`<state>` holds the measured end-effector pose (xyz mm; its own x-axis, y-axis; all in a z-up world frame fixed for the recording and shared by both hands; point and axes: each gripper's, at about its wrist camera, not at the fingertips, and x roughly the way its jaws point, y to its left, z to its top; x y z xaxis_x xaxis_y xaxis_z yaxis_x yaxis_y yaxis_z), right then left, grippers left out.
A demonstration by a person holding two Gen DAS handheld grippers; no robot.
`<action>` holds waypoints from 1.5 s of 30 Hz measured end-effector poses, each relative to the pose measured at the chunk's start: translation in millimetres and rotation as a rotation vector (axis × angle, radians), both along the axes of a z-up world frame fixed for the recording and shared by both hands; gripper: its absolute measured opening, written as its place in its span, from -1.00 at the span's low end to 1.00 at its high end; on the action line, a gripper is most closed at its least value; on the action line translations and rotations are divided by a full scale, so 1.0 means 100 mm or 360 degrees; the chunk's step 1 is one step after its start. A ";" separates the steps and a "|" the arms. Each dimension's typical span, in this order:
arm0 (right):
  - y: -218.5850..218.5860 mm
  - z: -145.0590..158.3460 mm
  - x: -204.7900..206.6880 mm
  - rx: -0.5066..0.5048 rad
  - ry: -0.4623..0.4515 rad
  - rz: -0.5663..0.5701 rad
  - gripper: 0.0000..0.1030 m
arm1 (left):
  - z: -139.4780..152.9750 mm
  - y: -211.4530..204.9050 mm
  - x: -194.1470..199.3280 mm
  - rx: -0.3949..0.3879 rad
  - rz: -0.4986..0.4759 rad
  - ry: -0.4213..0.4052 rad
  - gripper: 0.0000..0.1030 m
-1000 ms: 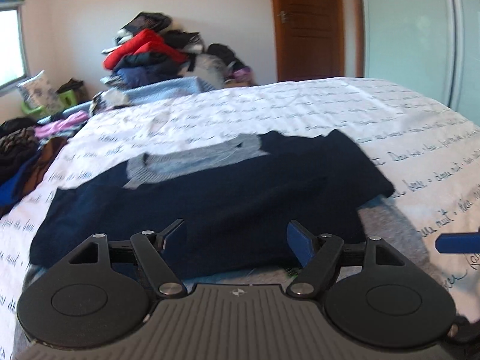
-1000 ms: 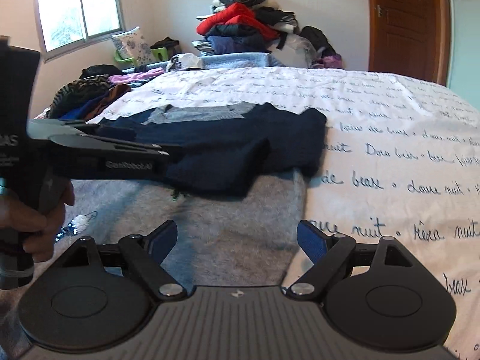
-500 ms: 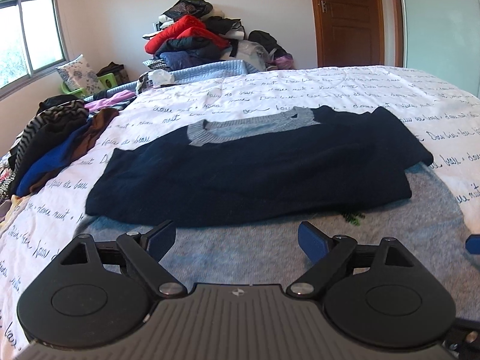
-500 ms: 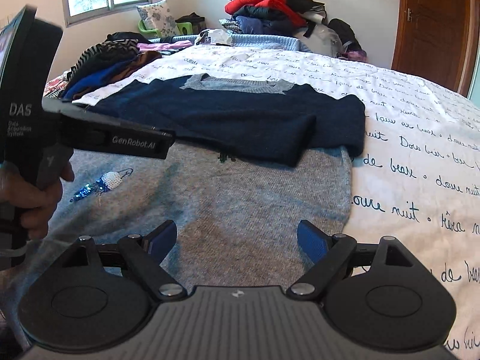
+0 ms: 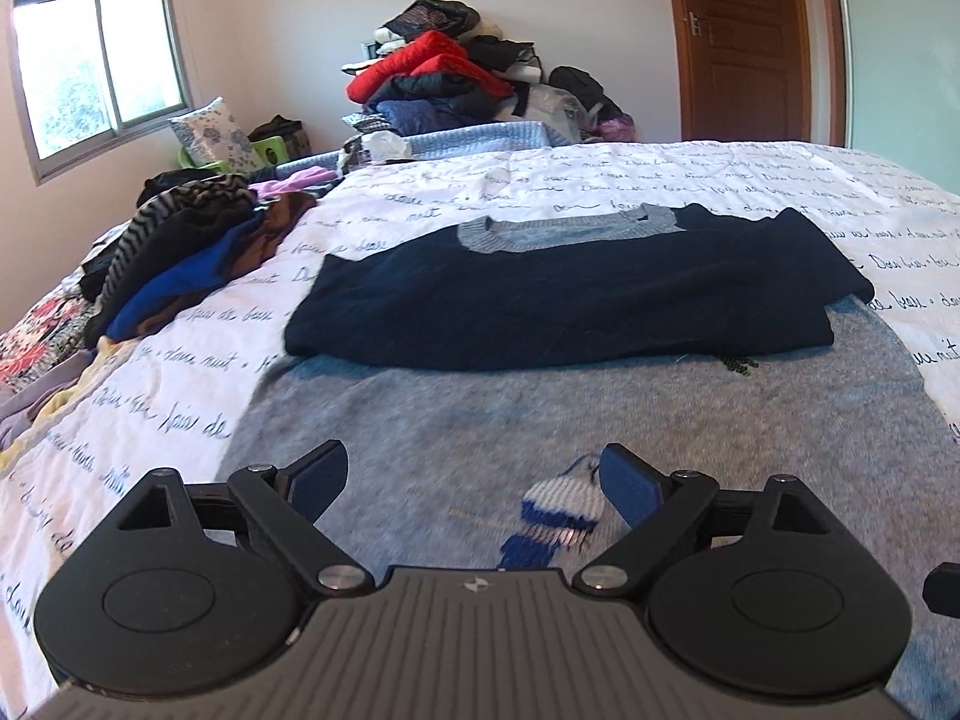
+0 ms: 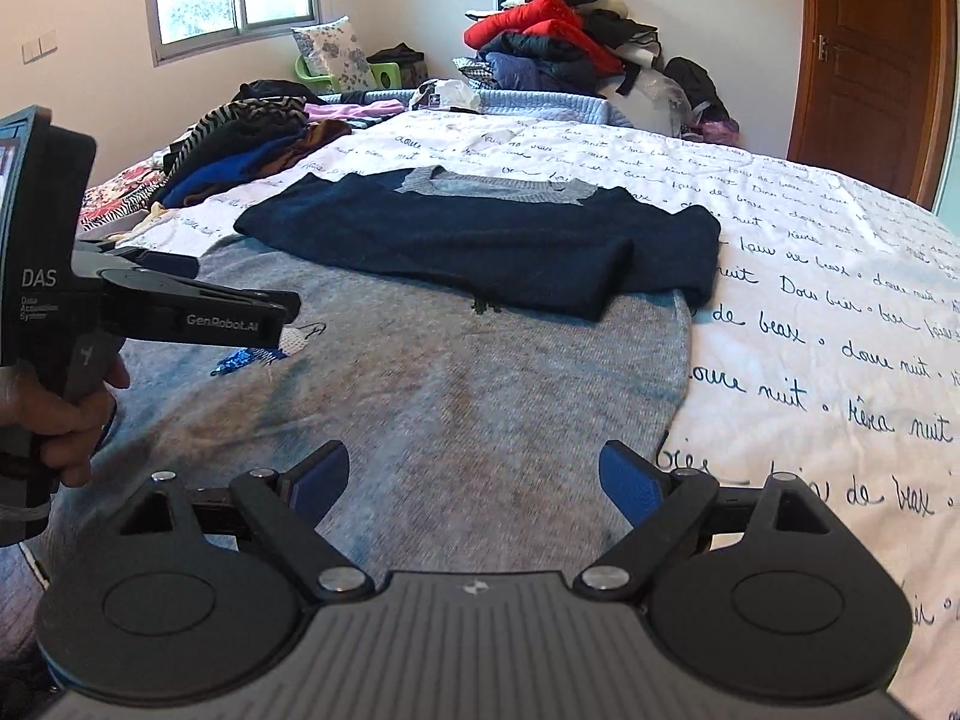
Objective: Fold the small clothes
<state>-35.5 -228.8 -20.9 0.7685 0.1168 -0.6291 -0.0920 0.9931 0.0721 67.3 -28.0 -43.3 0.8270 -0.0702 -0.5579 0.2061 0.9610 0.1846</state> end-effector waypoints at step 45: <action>-0.10 -0.11 -0.20 -0.0097 -0.0155 -0.0092 0.77 | -0.01 0.56 -0.62 -0.0101 0.0175 0.0006 0.78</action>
